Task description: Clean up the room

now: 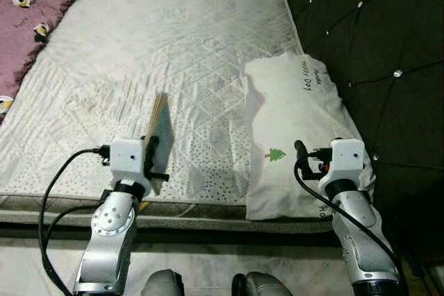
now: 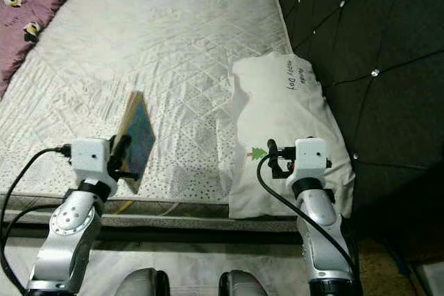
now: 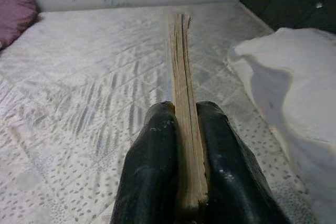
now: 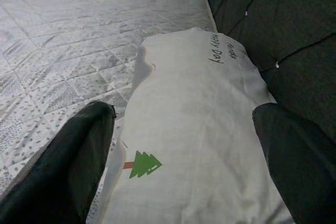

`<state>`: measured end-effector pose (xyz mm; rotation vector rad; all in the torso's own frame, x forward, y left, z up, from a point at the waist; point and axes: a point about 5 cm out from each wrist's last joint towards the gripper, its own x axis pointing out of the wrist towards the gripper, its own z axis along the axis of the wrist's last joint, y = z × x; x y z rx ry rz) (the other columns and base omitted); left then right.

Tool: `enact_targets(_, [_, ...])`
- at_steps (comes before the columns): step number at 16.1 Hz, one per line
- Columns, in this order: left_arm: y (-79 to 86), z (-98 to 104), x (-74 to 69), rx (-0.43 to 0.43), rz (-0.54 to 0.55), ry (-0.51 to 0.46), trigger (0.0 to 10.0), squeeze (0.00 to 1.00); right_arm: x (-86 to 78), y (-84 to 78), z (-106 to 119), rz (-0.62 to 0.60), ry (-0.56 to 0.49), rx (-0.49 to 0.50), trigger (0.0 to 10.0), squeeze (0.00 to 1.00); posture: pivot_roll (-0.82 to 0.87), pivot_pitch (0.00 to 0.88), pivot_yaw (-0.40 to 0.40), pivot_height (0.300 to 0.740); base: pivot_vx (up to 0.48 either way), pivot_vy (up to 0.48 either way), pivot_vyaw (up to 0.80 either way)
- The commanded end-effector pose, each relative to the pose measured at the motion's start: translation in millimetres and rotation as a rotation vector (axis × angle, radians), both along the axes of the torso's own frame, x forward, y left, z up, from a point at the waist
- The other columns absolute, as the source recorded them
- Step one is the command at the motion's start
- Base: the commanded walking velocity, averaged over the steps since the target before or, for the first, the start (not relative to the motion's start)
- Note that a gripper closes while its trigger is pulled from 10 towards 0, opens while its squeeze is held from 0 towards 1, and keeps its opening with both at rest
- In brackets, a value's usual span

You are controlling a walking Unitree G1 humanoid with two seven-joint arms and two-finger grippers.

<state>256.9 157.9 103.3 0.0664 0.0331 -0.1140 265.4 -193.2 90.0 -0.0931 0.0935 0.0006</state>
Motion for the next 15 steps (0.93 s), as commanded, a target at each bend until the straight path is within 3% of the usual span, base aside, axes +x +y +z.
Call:
enact_targets(1, [4.6, 12.9, 2.6, 0.007, 0.004, -0.049, 10.0, 0.0, -3.5, -1.6, -2.2, -0.009, 0.011, -0.011, 10.0, 0.0, -0.02, 0.103, -0.005, 0.74, 0.0, 0.0, 0.0])
enact_targets(6, [-9.2, 10.6, 0.5, -0.021, -0.037, -0.035, 10.0, 0.0, -5.5, -6.6, -3.8, -0.032, 0.012, -0.012, 10.0, 0.0, -0.04, 0.093, 0.008, 0.74, 0.0, 0.0, 0.0])
enact_targets(15, [-8.2, 12.1, 5.2, -0.024, -0.026, -0.043, 10.0, 0.0, -1.6, -8.5, -1.0, -0.023, 0.005, -0.031, 10.0, 0.0, -0.04, 0.096, -0.002, 0.74, 0.0, 0.0, 0.0])
